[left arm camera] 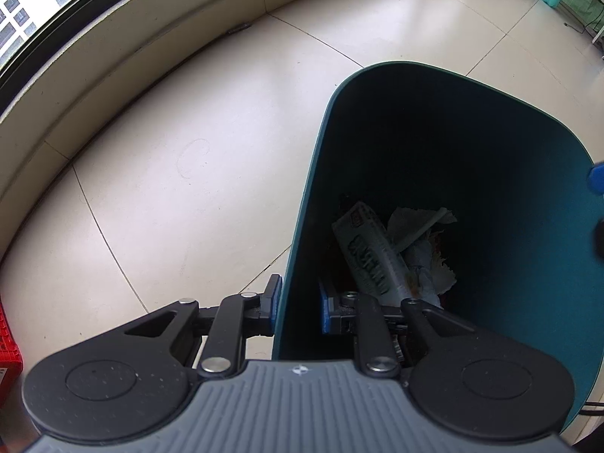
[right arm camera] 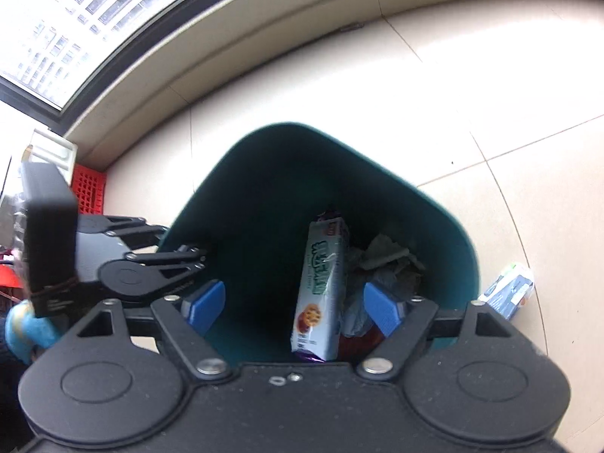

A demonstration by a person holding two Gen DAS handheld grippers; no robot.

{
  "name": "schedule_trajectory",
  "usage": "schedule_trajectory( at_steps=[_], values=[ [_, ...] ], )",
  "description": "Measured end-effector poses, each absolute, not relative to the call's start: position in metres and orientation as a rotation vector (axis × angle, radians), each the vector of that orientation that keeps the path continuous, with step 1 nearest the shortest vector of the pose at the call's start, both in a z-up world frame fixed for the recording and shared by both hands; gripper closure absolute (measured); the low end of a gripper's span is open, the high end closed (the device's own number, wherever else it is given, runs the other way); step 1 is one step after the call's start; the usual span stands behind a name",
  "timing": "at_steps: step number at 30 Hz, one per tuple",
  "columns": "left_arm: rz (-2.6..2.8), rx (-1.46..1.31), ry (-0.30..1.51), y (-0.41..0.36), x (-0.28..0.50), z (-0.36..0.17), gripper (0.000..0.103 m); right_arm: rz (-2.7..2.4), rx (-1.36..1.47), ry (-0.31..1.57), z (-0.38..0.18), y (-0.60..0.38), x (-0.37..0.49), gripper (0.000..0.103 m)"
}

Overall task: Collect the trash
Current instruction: 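Lower the right gripper to the clear plastic bag and close it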

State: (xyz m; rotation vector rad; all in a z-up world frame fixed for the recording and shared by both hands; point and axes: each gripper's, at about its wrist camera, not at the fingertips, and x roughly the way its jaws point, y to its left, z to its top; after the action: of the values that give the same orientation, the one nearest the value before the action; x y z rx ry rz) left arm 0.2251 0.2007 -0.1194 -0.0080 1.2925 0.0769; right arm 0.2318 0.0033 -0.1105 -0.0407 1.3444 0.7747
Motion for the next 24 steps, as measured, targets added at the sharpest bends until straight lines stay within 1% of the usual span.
schedule_trajectory(
  at_steps=[2,5,7,10,14,15,16,20,24],
  values=[
    [0.085,0.003,1.293,0.199,0.227,-0.122,0.084,0.77,-0.002,1.299,-0.087,-0.017,0.24,0.017],
    [0.085,-0.002,1.292,0.198,0.227,-0.123,0.084,0.72,0.012,1.237,-0.06,-0.044,0.255,0.016],
    [0.087,-0.002,1.292,0.199,0.226,-0.125,0.084,0.669,0.005,1.214,-0.058,-0.061,0.263,0.015],
    [0.089,-0.005,1.291,0.199,0.224,-0.125,0.084,0.582,0.032,1.233,-0.058,-0.079,0.277,0.015],
    [0.088,-0.009,1.285,0.201,0.22,-0.124,0.084,0.472,0.035,1.254,-0.088,-0.099,0.292,0.014],
    [0.087,-0.009,1.282,0.202,0.22,-0.124,0.084,0.452,0.034,1.261,-0.098,-0.103,0.297,0.011],
    [0.086,-0.009,1.279,0.202,0.219,-0.123,0.084,0.423,0.033,1.275,-0.113,-0.106,0.302,0.009],
    [0.083,-0.018,1.267,0.205,0.217,-0.122,0.084,0.3,0.015,1.336,-0.186,-0.121,0.319,0.009],
    [0.084,-0.013,1.257,0.205,0.213,-0.121,0.084,0.231,-0.007,1.423,-0.257,-0.131,0.324,0.013]
  ],
)
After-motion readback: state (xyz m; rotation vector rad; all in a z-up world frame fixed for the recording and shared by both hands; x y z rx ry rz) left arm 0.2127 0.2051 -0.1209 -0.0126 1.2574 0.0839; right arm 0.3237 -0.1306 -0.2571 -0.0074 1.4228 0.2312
